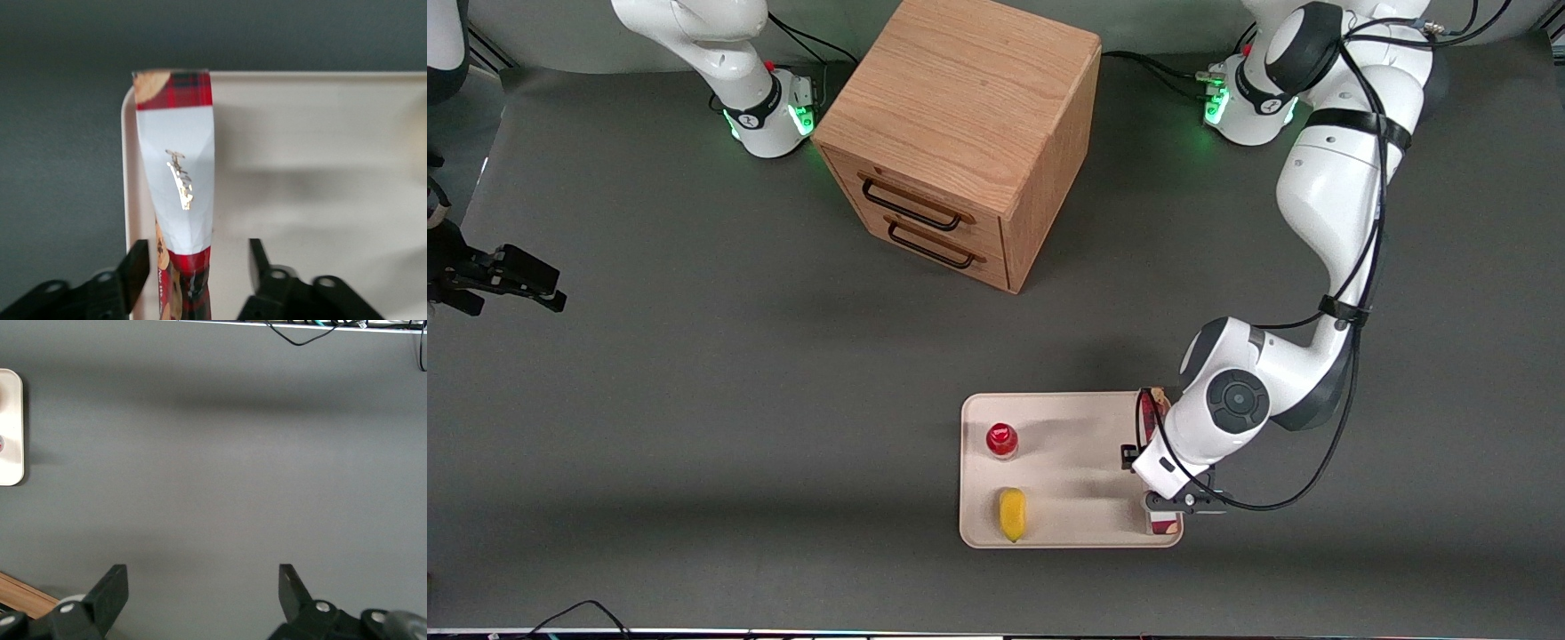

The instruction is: Place red cookie box on tray

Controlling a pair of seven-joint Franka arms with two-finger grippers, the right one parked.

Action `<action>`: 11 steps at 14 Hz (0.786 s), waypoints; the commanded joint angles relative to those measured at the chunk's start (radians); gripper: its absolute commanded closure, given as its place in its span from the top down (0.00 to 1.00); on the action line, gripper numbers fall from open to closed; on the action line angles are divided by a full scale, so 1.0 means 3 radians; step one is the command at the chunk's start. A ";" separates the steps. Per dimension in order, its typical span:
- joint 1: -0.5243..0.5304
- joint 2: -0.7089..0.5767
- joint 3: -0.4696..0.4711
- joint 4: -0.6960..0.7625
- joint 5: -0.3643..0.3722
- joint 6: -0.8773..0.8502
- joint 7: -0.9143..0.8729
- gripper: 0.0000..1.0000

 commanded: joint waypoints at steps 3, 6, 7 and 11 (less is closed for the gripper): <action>0.0170 -0.0731 0.0019 -0.0514 -0.0152 0.0006 -0.0040 1.00; 0.0318 -0.1451 0.0009 -0.0908 -0.0535 -0.0247 -0.0035 1.00; 0.0379 -0.1666 0.0009 -0.0899 -0.0551 -0.0634 -0.0035 1.00; 0.0640 -0.2342 0.0004 -0.0904 -0.0587 -0.1735 0.0198 1.00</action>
